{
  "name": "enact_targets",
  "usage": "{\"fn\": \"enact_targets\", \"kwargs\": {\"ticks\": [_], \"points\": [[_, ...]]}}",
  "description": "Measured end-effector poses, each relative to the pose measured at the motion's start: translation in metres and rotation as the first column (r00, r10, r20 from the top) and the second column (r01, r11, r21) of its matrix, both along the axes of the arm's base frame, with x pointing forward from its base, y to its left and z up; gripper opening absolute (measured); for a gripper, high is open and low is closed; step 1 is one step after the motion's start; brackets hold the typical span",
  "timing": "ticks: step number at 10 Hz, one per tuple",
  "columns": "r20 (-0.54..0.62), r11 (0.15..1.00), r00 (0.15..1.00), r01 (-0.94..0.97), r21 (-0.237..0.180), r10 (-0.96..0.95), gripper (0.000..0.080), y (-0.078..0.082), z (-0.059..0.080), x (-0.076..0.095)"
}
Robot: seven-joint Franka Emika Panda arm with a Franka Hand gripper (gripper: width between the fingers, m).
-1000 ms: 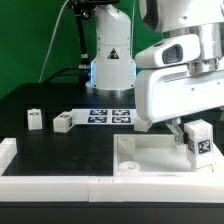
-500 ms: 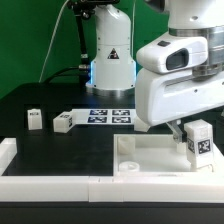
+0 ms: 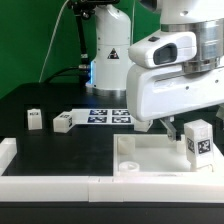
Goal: Assemble one leg
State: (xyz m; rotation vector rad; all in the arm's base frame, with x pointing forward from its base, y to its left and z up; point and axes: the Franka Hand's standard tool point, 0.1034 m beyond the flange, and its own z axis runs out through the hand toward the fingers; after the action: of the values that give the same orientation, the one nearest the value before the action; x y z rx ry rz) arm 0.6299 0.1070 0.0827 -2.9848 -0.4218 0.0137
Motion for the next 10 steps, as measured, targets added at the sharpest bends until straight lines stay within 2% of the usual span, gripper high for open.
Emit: {"fn": "enact_targets", "kwargs": {"ticks": [1,2,3,5,7,10], "points": [[0.000,1.000,1.000,0.000,0.000,0.000,0.0403,-0.0001,-0.0001,0.0000],[-0.002,1.000,1.000,0.013,0.000,-0.013,0.0403,0.0003,-0.0001,-0.0001],[-0.005,0.999,0.999,0.036,-0.001,-0.036,0.0290,0.0006,-0.0002,-0.0002],[-0.007,0.999,0.999,0.054,0.000,-0.054,0.0290,0.0010,-0.0002,-0.0002],[-0.026,0.981,0.980,0.195,-0.005,-0.195,0.0290,0.0022,-0.0002,-0.0005],[-0.075,0.842,0.839,0.538,-0.023,-0.538,0.0290,0.0080,-0.0009,-0.0016]]}}
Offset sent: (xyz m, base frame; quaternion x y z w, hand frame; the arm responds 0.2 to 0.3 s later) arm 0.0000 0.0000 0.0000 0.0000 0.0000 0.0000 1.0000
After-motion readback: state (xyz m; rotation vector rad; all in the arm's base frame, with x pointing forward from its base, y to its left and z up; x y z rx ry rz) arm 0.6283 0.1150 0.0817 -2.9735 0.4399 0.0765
